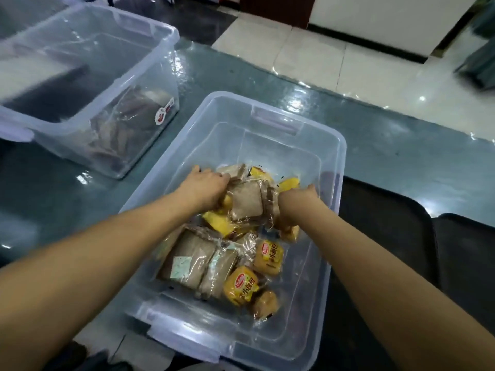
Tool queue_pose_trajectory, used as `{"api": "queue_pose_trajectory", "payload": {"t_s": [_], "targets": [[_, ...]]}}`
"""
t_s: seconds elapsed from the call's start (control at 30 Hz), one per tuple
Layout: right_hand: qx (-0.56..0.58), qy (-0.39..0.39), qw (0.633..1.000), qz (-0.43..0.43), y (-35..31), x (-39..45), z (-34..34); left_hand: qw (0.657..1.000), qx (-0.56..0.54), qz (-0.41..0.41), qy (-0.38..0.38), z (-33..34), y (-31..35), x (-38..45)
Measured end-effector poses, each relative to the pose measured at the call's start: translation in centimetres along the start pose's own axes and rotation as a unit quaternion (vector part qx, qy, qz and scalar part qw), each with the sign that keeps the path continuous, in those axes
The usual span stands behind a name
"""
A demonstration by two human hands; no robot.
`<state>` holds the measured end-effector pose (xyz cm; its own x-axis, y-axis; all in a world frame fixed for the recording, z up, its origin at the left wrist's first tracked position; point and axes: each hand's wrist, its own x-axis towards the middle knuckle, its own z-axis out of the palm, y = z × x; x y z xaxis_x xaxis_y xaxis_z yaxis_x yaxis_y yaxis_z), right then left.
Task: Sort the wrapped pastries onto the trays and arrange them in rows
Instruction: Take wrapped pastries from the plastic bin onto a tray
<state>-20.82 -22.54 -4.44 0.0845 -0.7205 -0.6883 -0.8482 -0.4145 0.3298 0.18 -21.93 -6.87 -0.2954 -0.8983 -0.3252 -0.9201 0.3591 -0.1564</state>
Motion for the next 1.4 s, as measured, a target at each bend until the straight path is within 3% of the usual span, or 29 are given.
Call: {"api": "queue_pose_trajectory", "payload": {"t_s": [0.1,0.23,0.3,0.4,0.5,0.67,0.83,0.93,1.07,1.2,1.27,1.4], "targets": [[0.087,0.032,0.995,-0.032,0.5,-1.0,-0.4,0.999,-0.025,0.025,0.039,-4.0,1.3,-2.8],[0.207,0.075,0.972,-0.079,2.4,-3.5,-2.3,0.949,-0.226,0.133,-0.175,-5.9,4.1,-5.8],[0.245,0.046,0.96,-0.129,2.4,-4.1,-2.5,0.925,-0.211,0.178,-0.26,-4.2,6.1,-6.1],[0.206,-0.06,0.957,-0.195,-0.1,-3.3,-0.7,0.906,-0.131,0.236,-0.327,-1.3,8.8,-6.1],[0.147,-0.131,0.961,-0.194,-2.1,-1.6,1.5,0.912,-0.082,0.241,-0.323,-0.8,9.8,-6.5],[0.04,-0.098,0.974,-0.198,-2.5,-0.8,1.9,0.925,-0.145,0.214,-0.278,-0.9,9.1,-7.7],[0.111,-0.073,0.972,-0.194,-1.6,-2.3,1.6,0.924,-0.247,0.189,-0.22,-1.8,6.5,-9.2],[0.174,-0.032,0.964,-0.197,-0.1,-3.7,0.7,0.926,-0.297,0.141,-0.188,-3.0,3.7,-9.4],[0.253,0.051,0.955,-0.147,2.1,-5.7,-1.3,0.909,-0.277,0.155,-0.271,-4.0,5.2,-9.3],[0.326,0.163,0.926,-0.096,3.7,-6.7,-2.8,0.858,-0.292,0.209,-0.367,-2.9,10.1,-7.9],[0.377,0.222,0.896,-0.076,5.0,-7.1,-3.1,0.859,-0.262,0.22,-0.381,-2.3,11.3,-6.7],[0.517,0.337,0.787,-0.027,6.8,-7.9,-2.7,0.84,-0.275,0.208,-0.419,-1.0,11.5,-5.7]]}}
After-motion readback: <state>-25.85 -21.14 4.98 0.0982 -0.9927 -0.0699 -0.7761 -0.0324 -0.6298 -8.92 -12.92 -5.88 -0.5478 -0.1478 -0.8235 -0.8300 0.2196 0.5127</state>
